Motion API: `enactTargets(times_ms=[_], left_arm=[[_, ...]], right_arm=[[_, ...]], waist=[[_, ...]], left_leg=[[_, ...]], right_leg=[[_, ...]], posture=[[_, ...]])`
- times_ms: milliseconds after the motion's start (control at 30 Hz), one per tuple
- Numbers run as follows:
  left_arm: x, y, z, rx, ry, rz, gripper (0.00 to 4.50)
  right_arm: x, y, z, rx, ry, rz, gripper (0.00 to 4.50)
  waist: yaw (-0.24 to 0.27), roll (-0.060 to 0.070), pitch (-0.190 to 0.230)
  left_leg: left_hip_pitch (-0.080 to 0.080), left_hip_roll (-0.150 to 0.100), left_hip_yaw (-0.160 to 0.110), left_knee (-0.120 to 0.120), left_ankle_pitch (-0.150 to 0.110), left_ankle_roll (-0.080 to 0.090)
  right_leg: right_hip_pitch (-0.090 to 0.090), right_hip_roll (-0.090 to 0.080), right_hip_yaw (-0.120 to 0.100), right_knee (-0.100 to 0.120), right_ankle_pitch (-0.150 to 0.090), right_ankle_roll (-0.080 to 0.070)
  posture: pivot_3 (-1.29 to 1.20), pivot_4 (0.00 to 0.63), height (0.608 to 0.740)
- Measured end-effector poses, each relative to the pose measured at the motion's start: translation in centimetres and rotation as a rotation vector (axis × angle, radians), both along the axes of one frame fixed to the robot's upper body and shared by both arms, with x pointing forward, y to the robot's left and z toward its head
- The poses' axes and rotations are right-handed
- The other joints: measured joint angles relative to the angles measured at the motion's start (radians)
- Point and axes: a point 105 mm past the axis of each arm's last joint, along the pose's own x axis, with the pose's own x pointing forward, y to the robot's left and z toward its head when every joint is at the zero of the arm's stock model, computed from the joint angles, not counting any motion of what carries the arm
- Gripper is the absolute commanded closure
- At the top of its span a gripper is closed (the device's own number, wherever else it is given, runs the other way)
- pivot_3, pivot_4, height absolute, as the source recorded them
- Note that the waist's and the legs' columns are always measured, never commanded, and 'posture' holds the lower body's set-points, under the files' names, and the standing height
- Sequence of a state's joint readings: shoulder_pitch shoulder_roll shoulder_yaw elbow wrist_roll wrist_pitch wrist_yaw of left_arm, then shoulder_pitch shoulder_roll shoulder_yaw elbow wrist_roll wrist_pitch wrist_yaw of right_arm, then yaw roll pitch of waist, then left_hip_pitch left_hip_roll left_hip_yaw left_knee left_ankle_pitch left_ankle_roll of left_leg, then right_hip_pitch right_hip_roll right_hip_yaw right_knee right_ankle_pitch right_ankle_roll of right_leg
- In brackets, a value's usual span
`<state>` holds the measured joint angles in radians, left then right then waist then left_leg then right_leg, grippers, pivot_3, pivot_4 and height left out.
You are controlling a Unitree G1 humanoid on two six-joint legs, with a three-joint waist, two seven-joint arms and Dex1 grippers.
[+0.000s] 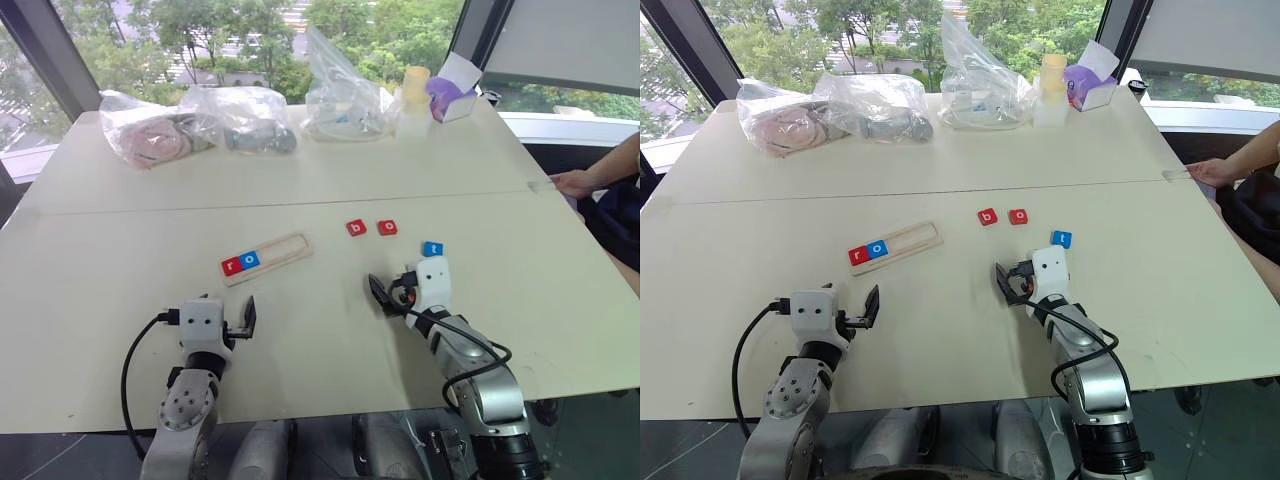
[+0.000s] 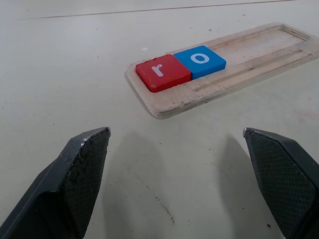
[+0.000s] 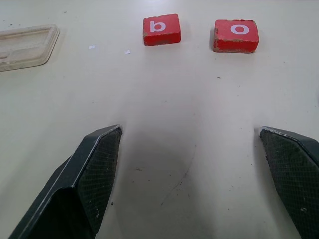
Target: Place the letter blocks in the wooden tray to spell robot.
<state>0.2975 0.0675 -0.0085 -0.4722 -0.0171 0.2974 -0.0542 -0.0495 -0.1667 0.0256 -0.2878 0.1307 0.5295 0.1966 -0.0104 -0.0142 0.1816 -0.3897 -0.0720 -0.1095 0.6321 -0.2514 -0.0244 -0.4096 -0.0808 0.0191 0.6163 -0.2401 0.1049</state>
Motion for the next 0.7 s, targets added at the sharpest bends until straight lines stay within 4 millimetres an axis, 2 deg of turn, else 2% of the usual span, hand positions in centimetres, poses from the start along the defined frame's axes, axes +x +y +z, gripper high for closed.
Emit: enactTargets(times_ms=[267,700], left_arm=[[0.35,-0.45,0.39,-0.005,-0.025,-0.027,0.0],[0.15,-0.53,-0.46,-0.026,-0.01,-0.03,0.0]], right_arm=[[-0.09,-0.05,-0.01,0.001,0.0,-0.006,0.04],[-0.66,-0.23,-0.09,-0.006,0.004,0.0,0.04]], waist=[[0.001,0.0,0.0],[0.001,0.0,0.0]], left_leg=[[0.0,0.0,0.0,0.0,0.0,0.0],[0.0,0.0,0.0,0.0,0.0,0.0]], right_leg=[[0.0,0.0,0.0,0.0,0.001,-0.001],[0.0,0.0,0.0,-0.001,0.0,0.0]], posture=[[0.0,0.15,0.74],[0.0,0.15,0.74]])
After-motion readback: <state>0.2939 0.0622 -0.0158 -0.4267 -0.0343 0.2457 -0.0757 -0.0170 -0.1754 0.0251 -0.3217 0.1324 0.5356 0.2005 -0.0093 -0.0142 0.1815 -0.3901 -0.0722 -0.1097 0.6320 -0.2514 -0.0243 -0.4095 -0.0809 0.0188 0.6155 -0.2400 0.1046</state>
